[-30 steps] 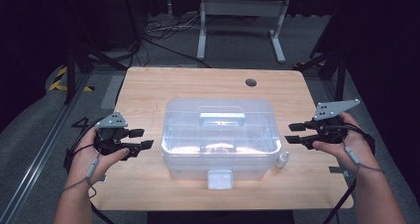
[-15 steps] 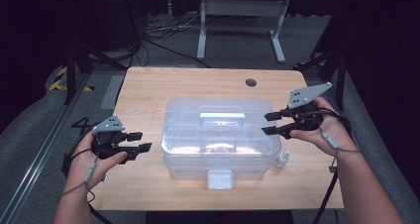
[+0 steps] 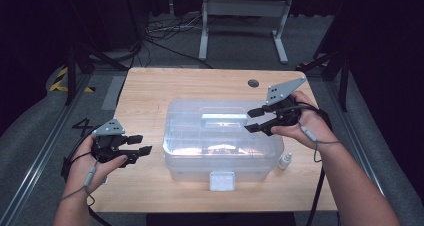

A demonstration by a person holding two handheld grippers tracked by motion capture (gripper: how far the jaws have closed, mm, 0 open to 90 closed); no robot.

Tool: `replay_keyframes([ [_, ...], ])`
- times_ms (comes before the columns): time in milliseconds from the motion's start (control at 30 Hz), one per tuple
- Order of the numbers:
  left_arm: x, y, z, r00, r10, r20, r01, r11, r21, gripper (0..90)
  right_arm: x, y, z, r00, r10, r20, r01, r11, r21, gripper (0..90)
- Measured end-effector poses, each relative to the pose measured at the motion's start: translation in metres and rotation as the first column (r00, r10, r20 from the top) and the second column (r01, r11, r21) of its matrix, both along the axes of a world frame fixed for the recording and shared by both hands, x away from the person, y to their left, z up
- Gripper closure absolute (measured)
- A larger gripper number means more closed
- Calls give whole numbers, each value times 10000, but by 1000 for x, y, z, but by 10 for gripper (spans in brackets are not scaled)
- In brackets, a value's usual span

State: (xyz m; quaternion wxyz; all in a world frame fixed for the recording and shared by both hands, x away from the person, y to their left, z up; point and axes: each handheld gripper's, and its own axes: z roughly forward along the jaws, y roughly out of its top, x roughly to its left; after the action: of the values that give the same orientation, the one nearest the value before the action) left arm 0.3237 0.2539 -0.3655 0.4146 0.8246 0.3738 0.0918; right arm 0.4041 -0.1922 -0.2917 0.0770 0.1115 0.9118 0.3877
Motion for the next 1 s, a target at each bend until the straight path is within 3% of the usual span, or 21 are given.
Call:
replay_keyframes([
  [333,1,-3,-2,10000,-78,-10,78,10000,31,465,5,17,-5,9997,251,6,-251,9994,-230,535],
  [467,1,-4,-3,9999,-158,-40,159,9999,48,467,6,22,-5,9996,285,37,-284,9991,-311,587],
  [700,1,-3,-4,9999,-140,-73,140,9999,9,472,7,31,-3,9990,376,254,-353,9955,-874,760],
  [1000,1,-3,-4,9998,-175,-113,174,9998,-83,471,8,33,0,9989,351,303,-314,9930,-1136,765],
])
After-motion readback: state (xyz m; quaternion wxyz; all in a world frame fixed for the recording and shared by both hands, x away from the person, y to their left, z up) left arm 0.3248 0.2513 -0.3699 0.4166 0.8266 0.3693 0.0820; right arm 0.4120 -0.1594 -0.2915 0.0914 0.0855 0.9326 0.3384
